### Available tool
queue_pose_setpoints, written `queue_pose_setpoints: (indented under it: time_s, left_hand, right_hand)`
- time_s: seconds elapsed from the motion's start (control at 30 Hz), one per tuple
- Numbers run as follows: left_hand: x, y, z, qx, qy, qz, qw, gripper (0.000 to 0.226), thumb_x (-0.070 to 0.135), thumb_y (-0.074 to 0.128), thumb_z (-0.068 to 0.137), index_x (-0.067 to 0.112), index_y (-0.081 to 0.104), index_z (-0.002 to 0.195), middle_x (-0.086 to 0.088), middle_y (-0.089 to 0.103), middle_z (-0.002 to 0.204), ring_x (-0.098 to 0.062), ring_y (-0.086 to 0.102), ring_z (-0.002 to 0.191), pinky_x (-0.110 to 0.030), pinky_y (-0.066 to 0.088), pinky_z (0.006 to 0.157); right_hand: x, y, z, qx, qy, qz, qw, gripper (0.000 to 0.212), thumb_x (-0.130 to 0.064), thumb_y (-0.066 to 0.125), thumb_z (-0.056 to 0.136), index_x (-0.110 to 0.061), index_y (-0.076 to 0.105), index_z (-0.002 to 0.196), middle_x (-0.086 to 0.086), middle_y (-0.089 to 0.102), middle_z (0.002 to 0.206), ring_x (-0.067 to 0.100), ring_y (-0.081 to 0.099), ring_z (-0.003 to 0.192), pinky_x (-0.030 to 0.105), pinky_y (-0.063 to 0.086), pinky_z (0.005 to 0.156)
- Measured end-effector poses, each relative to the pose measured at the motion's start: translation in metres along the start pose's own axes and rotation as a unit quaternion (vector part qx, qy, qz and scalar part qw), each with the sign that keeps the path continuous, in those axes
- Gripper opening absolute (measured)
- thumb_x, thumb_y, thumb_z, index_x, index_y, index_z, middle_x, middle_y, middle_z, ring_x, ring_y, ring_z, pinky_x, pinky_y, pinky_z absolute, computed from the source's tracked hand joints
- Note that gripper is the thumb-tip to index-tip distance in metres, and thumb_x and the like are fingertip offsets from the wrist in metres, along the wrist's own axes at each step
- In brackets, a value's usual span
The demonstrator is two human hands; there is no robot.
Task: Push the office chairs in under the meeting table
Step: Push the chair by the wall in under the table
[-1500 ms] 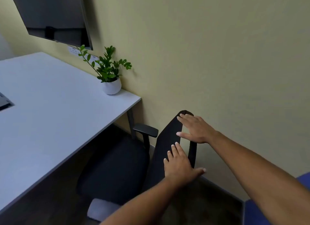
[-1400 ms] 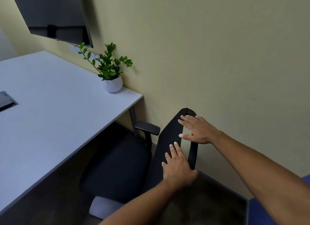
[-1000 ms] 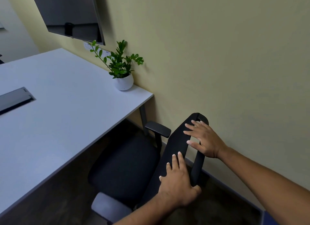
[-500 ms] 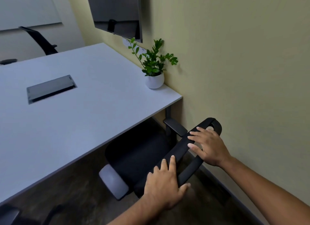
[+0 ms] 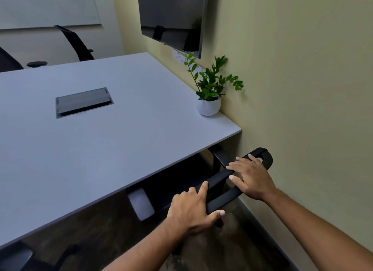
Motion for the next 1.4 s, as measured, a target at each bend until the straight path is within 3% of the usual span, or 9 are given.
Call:
queue_pose_setpoints:
  time_s: [0.33,0.53,0.8,0.97,1.17,1.4]
  left_hand:
    - [-0.044,-0.014,0.031,0.025,0.002,0.006,1.0,0.116,0.1,0.018,0.087,0.021,0.014,0.171,-0.015,0.065,0.135,-0.036,0.07,0.111,-0.049,0.056,0.087]
    - [-0.068,-0.021,0.043,0.048,-0.008,0.003,0.999,0.114,0.1,0.02,0.087,0.021,0.02,0.169,-0.013,0.066,0.132,-0.035,0.07,0.109,-0.046,0.053,0.082]
    - [-0.113,-0.035,0.063,0.08,-0.005,-0.005,0.997,0.106,0.098,0.034,0.084,0.025,0.035,0.161,-0.003,0.071,0.13,-0.029,0.071,0.112,-0.044,0.057,0.085]
    - [-0.125,-0.042,0.077,0.086,-0.018,-0.015,0.996,0.098,0.097,0.04,0.084,0.028,0.042,0.153,0.0,0.072,0.123,-0.028,0.07,0.111,-0.042,0.052,0.083]
    - [-0.139,-0.045,0.087,0.075,-0.02,-0.032,0.996,0.098,0.099,0.04,0.082,0.032,0.041,0.154,0.004,0.071,0.129,-0.026,0.069,0.114,-0.044,0.056,0.087]
    - [-0.152,-0.054,0.082,0.075,-0.016,-0.052,0.996,0.095,0.102,0.037,0.084,0.037,0.043,0.153,0.01,0.071,0.131,-0.02,0.069,0.112,-0.044,0.059,0.089]
  right_hand:
    - [-0.02,0.013,0.059,-0.059,-0.029,-0.009,0.998,0.058,-0.064,0.043,0.099,-0.026,0.073,0.131,-0.007,0.074,0.132,0.017,0.062,0.129,0.043,0.03,0.124]
    - [-0.032,0.019,0.088,-0.06,-0.041,-0.006,0.997,0.058,-0.065,0.043,0.099,-0.025,0.075,0.129,-0.007,0.075,0.13,0.017,0.064,0.127,0.045,0.033,0.123]
    - [-0.051,0.028,0.127,-0.046,-0.052,0.002,0.998,0.058,-0.063,0.045,0.094,-0.028,0.075,0.13,-0.008,0.075,0.13,0.016,0.065,0.125,0.045,0.038,0.12]
    - [-0.05,0.032,0.151,-0.05,-0.059,0.003,0.997,0.058,-0.065,0.045,0.095,-0.028,0.076,0.127,-0.008,0.076,0.126,0.017,0.067,0.121,0.044,0.041,0.116]
    - [-0.056,0.032,0.164,-0.051,-0.066,0.009,0.996,0.063,-0.069,0.036,0.101,-0.026,0.075,0.125,-0.008,0.077,0.123,0.015,0.067,0.116,0.045,0.045,0.112]
    - [-0.068,0.037,0.166,-0.075,-0.066,-0.004,0.995,0.075,-0.075,0.024,0.103,-0.026,0.072,0.132,-0.006,0.075,0.13,0.017,0.065,0.124,0.05,0.04,0.12]
Point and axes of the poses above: each hand's wrist, its own z-axis towards the middle knuckle, its own y-axis out of the palm, x = y × z, the point moved 10 cm from there along z, towards the middle knuckle
